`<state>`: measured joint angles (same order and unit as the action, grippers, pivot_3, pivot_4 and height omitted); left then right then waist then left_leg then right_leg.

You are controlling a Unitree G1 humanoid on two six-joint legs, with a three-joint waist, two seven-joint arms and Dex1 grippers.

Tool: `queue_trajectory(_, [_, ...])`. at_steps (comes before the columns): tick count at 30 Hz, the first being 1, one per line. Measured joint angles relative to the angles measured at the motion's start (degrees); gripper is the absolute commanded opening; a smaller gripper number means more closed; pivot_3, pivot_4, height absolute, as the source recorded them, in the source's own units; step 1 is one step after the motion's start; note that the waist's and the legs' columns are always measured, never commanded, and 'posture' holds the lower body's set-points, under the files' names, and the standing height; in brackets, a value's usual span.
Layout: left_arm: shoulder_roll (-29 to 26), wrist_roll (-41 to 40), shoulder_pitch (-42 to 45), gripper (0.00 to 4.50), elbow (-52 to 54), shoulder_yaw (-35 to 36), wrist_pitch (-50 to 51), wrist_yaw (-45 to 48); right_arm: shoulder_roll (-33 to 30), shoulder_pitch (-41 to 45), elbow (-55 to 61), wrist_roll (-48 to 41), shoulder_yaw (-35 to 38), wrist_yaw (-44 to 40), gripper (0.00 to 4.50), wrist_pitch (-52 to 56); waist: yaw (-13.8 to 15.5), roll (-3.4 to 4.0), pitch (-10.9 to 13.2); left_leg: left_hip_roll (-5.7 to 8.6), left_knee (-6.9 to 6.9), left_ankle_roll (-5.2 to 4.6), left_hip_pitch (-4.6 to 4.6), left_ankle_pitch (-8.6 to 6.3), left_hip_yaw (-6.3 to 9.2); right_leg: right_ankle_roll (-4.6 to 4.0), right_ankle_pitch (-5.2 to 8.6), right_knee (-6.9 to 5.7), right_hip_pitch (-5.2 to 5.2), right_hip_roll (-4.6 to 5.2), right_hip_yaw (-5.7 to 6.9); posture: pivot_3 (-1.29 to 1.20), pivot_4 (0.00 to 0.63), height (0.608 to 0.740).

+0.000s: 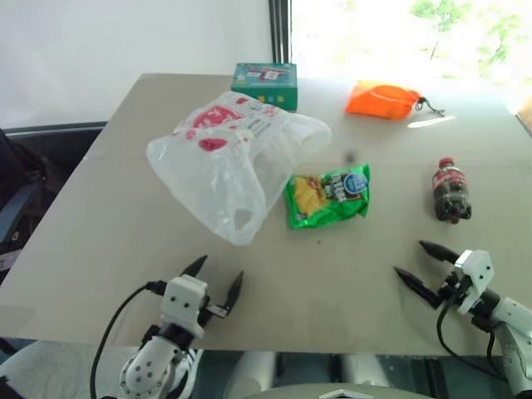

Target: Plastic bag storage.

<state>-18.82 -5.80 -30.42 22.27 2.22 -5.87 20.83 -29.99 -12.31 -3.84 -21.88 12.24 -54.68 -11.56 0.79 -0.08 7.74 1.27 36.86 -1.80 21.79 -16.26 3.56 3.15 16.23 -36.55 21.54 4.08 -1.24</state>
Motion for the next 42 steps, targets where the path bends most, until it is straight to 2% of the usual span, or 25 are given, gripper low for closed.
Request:
queue_trajectory(30, [0.23, -0.52, 2.35, 4.43, -1.89, -0.5, -1.65, 1.69, -0.05, 1.04, -1.49, -0.91, -0.09, -0.9, 4.5, -1.91, 0.0, 0.03, 0.01, 0.07, 0.37, 0.0, -0.01, 0.01, 0.01, 0.03, -0.02, -0.3, -0.05, -0.04, 0.03, 0.0, 0.15, 0.74])
queue_trajectory(35, [0.21, -2.16, 6.84, 4.43, 2.56, -2.4, 0.93, 3.14, -0.04, 0.23, 1.41, -3.02, -1.63, -4.11, 4.5, -1.08, -0.04, 0.15, 0.1, 0.07, 0.45, 0.0, -0.01, 0.01, 0.01, 0.03, -0.02, -0.4, -0.04, -0.05, 0.01, 0.0, 0.15, 0.74])
queue_trajectory(42, [1.48, -2.8, 12.26, 4.43, 6.73, -4.49, 6.1, 2.55, -0.61, 0.71, 11.22, -7.76, -3.52, -6.53, 4.5, 3.99, -0.07, 0.18, 0.12, 0.08, 0.48, 0.0, -0.01, 0.02, 0.02, 0.04, -0.02, -0.48, -0.02, -0.1, 0.01, 0.0, 0.15, 0.74])
